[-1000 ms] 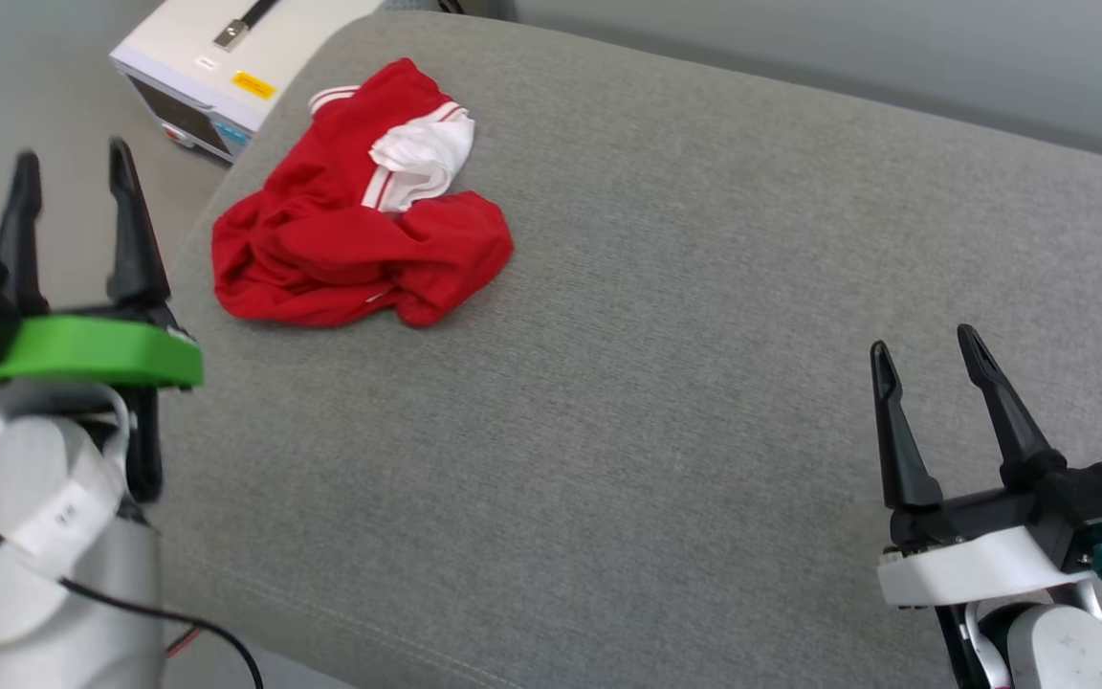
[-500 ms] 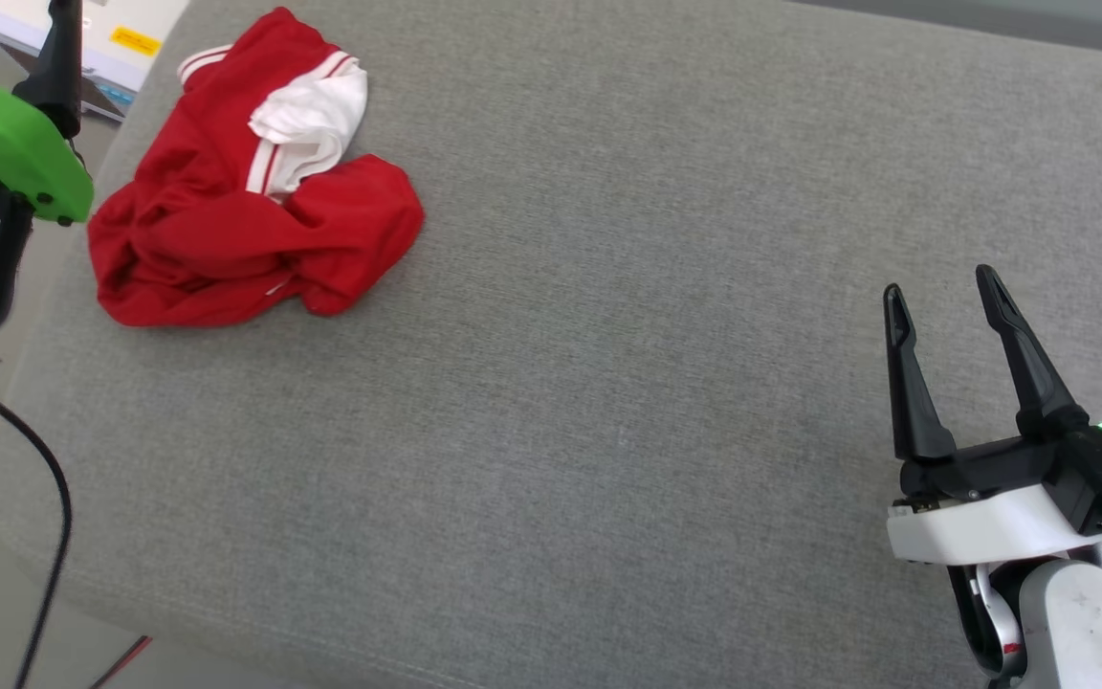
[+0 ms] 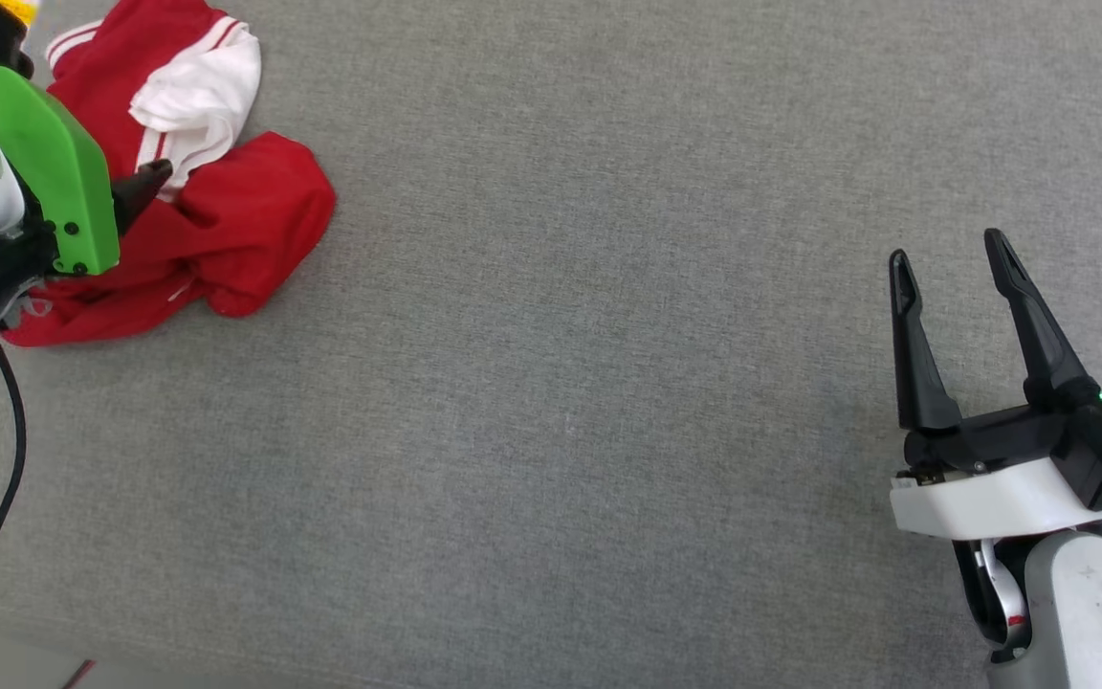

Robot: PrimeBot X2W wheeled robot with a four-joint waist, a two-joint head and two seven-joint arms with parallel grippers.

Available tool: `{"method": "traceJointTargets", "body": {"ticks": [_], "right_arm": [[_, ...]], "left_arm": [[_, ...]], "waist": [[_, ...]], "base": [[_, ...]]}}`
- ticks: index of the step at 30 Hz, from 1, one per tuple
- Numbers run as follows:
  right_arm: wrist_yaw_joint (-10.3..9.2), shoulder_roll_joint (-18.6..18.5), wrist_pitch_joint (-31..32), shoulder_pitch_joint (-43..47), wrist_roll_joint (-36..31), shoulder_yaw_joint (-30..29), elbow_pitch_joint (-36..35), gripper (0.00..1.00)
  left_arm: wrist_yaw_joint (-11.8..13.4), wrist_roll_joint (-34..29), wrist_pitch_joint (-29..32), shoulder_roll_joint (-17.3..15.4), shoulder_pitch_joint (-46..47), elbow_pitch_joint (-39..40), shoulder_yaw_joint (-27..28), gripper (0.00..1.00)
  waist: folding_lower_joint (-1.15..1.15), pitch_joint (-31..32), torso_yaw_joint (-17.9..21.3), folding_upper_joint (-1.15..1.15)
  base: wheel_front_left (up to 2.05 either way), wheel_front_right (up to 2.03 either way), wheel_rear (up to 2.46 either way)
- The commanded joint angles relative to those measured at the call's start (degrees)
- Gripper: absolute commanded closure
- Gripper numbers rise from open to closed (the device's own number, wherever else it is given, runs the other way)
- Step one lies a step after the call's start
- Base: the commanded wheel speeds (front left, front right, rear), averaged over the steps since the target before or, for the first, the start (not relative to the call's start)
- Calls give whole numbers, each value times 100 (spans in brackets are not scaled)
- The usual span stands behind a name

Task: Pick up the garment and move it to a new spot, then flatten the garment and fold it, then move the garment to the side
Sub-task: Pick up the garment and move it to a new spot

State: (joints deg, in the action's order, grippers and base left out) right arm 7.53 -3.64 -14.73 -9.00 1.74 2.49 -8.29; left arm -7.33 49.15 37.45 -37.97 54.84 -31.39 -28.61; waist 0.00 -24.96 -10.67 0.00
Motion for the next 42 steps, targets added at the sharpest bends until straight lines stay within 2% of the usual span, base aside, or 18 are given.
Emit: {"method": "traceJointTargets", "body": {"ticks": [1, 4, 5, 12, 19, 20, 21, 29, 37, 42], "right_arm": [[-4, -26, -27, -135, 8, 14, -27, 0], [-4, -36, -27, -228, 12, 34, -29, 0], [-4, -36, -27, -317, 22, 57, -23, 0], [-4, -32, -27, -404, 49, 21, -11, 0], [-4, -36, -27, -405, 53, -9, 2, 0], [-4, -35, -27, -402, 53, -4, 11, 0], [-4, -34, -27, -401, 54, 3, 19, 0], [-4, 0, -27, -299, 115, -3, 88, 0], [-4, 60, -27, -40, 233, -108, 156, 0], [-4, 73, -27, 37, 371, -124, 172, 0]], "left_arm": [[-15, 98, 104, -37, 106, -53, -75, 0], [-15, 106, 415, -68, 79, -246, -333, 0], [-15, 167, 518, 12, 18, -499, -461, 0], [-15, 169, 600, 247, -150, -896, -985, 0], [-15, 334, 457, 363, -180, -960, -1408, 0], [-15, 366, 427, 358, -167, -953, -1466, 61], [-15, 401, 385, 347, -155, -949, -1494, 100], [-15, 540, -378, 127, 110, -775, -1547, 100], [-15, 331, -1181, -269, 444, 138, -1819, 100], [-15, 83, -1508, -346, 623, 730, -2054, 100]], "waist": [[0, -222, 162, 0], [0, -379, 236, 0], [0, -491, 307, 0], [0, -603, 374, 0], [0, -589, 339, 0], [0, -565, 327, 0], [0, -539, 320, 0], [0, -107, 276, 0], [0, 435, 270, 0], [0, 662, 404, 0]], "base": [[0, 0, 0], [0, 0, 0], [0, 0, 0], [0, 0, 0], [0, 0, 0], [0, 0, 0], [0, 0, 0], [0, 0, 0], [0, 0, 0], [0, 0, 0]]}}
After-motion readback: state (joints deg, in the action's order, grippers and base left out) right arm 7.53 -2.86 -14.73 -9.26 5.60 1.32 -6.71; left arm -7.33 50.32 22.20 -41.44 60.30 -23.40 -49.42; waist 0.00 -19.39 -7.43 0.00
